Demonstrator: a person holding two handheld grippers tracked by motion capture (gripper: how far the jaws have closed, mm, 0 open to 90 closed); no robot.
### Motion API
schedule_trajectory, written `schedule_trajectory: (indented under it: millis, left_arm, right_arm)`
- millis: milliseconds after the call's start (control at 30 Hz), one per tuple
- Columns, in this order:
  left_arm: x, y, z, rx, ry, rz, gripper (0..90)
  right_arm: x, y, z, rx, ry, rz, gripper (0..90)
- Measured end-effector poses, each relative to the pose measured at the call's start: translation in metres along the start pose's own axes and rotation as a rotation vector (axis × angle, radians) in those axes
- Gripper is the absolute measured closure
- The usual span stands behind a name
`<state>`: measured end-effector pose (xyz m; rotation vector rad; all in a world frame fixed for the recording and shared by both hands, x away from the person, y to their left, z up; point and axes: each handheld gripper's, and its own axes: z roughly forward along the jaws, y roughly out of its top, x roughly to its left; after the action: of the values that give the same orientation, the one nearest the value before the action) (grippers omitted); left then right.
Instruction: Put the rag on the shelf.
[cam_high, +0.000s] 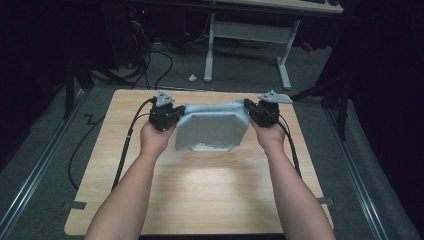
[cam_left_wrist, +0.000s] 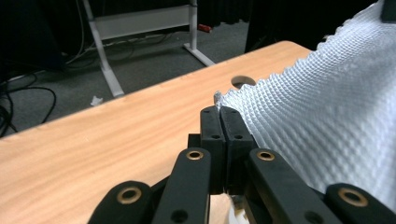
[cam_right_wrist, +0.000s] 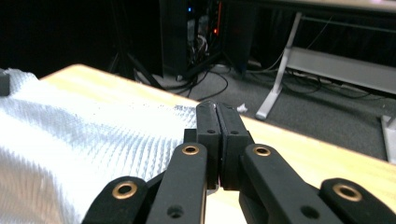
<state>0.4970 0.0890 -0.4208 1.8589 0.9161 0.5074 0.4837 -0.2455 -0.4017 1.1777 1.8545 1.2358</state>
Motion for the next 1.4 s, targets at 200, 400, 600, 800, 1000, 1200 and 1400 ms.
schedule_trajectory:
  millis: [200, 400, 600, 800, 1000, 1200, 1400]
  left_arm:
    - [-0.006, -0.015, 0.001, 0.018, -0.023, 0.031, 88.9]
    - [-0.010, -0.028, 0.005, 0.027, -0.059, -0.003, 89.0]
    - [-0.013, -0.040, 0.009, 0.038, -0.073, -0.024, 88.8]
    - [-0.010, -0.050, 0.011, 0.051, -0.082, -0.050, 88.4]
    - [-0.009, -0.055, 0.011, 0.046, -0.080, -0.060, 87.0]
    - [-0.009, -0.056, 0.010, 0.041, -0.076, -0.058, 85.8]
    - [-0.007, -0.056, 0.008, 0.040, -0.066, -0.062, 84.1]
  right_arm:
    - [0.005, -0.018, 0.002, 0.020, 0.019, 0.001, 90.0]
    - [0.012, -0.036, 0.005, 0.033, 0.040, 0.000, 90.0]
    - [0.014, -0.047, 0.006, 0.040, 0.039, 0.020, 89.9]
    - [0.012, -0.060, 0.010, 0.074, 0.036, 0.033, 89.9]
    - [0.012, -0.067, 0.014, 0.074, 0.040, 0.053, 89.7]
    - [0.010, -0.071, 0.015, 0.078, 0.034, 0.064, 89.3]
    - [0.009, -0.071, 0.013, 0.074, 0.027, 0.058, 88.1]
